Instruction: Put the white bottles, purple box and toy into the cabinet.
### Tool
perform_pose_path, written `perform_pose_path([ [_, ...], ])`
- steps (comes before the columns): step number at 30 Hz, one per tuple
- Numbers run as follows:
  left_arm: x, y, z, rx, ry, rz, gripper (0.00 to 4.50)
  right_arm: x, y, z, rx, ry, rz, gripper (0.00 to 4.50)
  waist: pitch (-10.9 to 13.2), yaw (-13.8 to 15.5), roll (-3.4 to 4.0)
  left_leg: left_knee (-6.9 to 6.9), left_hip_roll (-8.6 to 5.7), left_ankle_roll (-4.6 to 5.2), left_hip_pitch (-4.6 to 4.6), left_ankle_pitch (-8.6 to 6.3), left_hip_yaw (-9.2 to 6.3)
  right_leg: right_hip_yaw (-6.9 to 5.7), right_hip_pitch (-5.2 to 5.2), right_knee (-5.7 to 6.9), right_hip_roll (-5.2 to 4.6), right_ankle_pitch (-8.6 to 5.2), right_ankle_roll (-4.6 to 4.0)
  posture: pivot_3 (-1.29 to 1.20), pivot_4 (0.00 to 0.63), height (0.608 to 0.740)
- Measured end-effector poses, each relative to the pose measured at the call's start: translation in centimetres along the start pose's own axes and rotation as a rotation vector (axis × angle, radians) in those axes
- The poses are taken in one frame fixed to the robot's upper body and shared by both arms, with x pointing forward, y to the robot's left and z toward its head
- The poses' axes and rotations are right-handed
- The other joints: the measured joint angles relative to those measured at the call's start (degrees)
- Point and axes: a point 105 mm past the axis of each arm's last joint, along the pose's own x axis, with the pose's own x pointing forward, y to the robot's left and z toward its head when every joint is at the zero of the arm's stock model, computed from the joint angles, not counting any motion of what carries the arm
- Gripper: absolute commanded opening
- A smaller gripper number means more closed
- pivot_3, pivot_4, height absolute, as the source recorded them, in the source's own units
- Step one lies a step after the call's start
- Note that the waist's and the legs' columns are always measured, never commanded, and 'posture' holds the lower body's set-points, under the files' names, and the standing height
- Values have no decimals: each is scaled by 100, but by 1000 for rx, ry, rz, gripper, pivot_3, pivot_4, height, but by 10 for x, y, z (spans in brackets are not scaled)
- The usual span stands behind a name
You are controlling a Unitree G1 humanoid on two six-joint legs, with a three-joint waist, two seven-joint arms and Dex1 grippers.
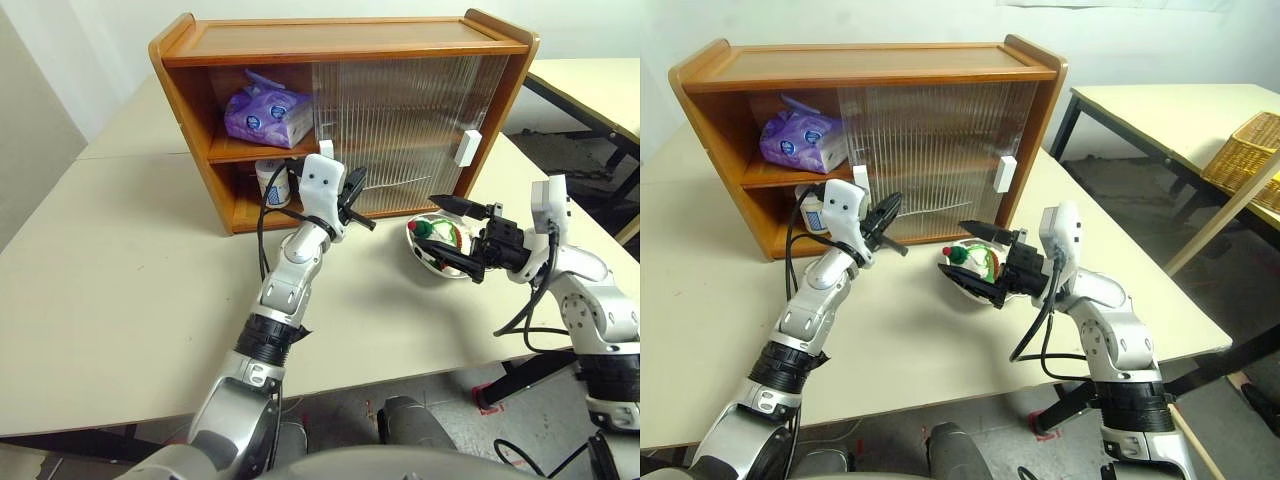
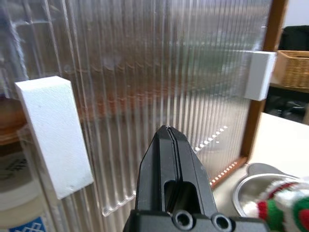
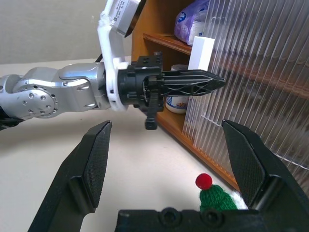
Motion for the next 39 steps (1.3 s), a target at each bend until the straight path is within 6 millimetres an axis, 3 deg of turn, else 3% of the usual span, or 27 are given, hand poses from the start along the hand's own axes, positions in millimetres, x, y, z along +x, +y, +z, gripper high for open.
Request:
perform_pose_path([
  [13,14,4,-2,28,-9,139,33,-1,2,1,9,22,4,4500,2,-17,-2,0,0,2,-1,-2,0,1,-1,-4,0,-4,7,-202,0,740],
  [23,9,24,-5,38,0,253,33,-1,2,1,14,26,6,4500,4,-25,-2,0,0,3,-2,-3,0,1,-2,-5,0,-4,7,-194,0,740],
  [29,2,26,-6,47,-3,274,33,-1,3,0,15,25,10,4500,5,-49,0,0,0,2,-1,-3,0,0,-2,-5,0,-4,8,-188,0,740],
  [39,-7,34,8,85,-43,305,33,0,3,0,18,23,14,4500,5,-40,1,-1,0,0,-4,-5,0,1,-3,-8,0,-5,8,-180,0,740],
])
